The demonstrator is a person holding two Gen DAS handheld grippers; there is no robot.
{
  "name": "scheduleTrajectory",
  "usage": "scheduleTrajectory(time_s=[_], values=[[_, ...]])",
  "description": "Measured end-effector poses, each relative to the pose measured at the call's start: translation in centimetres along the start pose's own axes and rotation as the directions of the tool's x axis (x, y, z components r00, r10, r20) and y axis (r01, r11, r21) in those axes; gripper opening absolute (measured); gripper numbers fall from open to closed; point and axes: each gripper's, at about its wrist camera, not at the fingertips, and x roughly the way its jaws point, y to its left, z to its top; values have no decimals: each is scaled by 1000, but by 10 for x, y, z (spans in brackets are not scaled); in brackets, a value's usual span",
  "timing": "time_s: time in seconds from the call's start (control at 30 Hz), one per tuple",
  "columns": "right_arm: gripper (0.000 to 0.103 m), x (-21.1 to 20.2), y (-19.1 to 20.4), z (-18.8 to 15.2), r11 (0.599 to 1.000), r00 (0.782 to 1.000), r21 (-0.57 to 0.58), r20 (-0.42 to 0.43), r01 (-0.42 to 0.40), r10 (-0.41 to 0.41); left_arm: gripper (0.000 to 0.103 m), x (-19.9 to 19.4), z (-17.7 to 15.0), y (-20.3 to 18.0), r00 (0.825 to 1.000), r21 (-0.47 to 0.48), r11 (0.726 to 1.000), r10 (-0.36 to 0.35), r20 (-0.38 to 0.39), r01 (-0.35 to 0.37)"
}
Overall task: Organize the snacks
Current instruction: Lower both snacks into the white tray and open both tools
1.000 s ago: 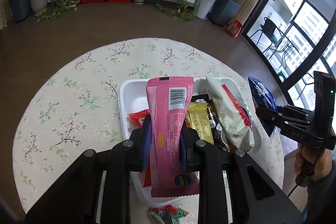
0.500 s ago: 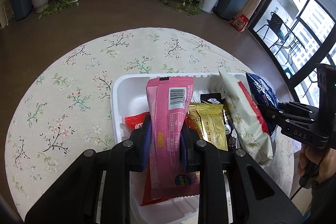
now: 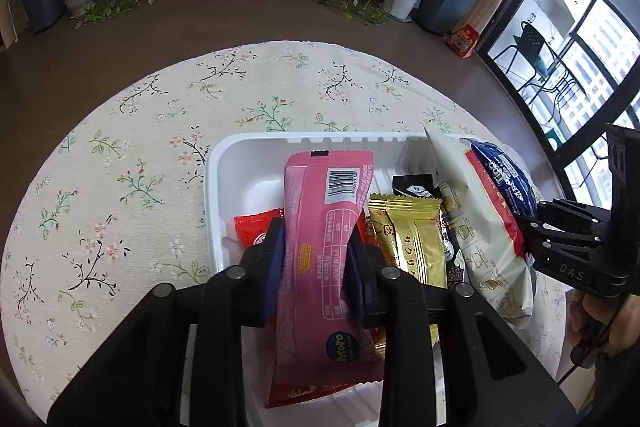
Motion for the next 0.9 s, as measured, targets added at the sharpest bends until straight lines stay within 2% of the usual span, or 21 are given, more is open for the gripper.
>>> scheduleTrajectory(time_s=[0.13,0.27,0.33,0.37,0.6,0.73,0.9], values=[[47,-2,-6,1,999,1000,38,-6,0,0,29,0,1,-2,1000,2,1000,1,1,-1],[53,-7,-8,0,999,1000,34,6,0,0,32,-1,3,-3,1000,11,1000,3,3,-3],[53,-7,-8,-1,1000,1000,31,6,-4,3,53,-2,2,-5,1000,10,1000,1,8,-1],[53,-8,-9,-2,999,1000,31,5,-5,5,54,-3,2,-5,1000,9,1000,-4,14,4],[57,-10,-17,-5,999,1000,45,9,-19,19,55,-6,2,-6,1000,8,1000,-11,29,10],[63,-13,-21,-8,998,999,45,16,-33,32,55,-7,-1,-2,999,0,1000,-15,34,15],[63,-23,-27,-11,996,997,58,42,-71,69,56,-11,-2,-1,999,-8,1000,-25,46,25]])
